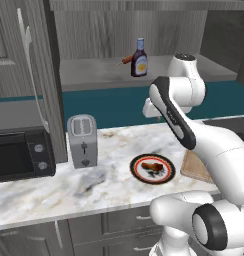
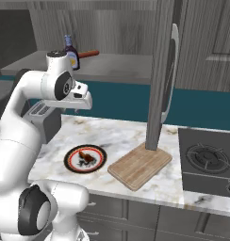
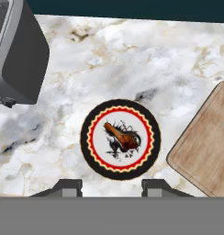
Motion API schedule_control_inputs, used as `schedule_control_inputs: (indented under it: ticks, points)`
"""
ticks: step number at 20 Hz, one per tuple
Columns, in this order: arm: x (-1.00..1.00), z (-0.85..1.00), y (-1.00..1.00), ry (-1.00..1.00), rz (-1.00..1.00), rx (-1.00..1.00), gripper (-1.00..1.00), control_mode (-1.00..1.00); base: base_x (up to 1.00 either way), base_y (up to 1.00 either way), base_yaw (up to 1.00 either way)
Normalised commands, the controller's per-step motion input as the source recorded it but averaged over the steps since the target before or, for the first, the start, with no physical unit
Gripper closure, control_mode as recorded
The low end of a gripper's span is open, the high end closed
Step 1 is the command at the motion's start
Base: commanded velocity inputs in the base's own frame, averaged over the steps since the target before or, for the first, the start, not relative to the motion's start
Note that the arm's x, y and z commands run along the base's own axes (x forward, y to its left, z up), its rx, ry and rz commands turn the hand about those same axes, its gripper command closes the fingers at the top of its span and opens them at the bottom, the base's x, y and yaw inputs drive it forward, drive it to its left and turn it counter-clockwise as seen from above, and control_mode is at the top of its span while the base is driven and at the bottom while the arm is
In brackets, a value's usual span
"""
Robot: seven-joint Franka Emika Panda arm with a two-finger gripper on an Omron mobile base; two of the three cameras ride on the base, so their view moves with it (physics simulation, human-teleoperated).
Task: Pick the chicken drumstick from the plate and place it on the cutting board. Then pick the condiment bottle from the cabinet and place it next to the cutting board.
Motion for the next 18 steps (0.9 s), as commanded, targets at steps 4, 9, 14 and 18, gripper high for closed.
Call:
schedule_control_inputs:
  ticks: [4, 9, 14, 18]
  points:
    - [-0.06, -0.07, 0.00, 0.00, 0.01, 0.00, -1.00, -1.00, 0.00, 0.00, 0.00]
    - [-0.09, -0.27, 0.00, 0.01, 0.03, 0.00, -1.00, -1.00, 0.00, 0.00, 0.00]
    - [-0.03, -0.26, 0.00, 0.02, 0.03, 0.00, -1.00, -1.00, 0.00, 0.00, 0.00]
    - [0.00, -0.25, 0.00, 0.04, 0.06, 0.00, -1.00, -1.00, 0.00, 0.00, 0.00]
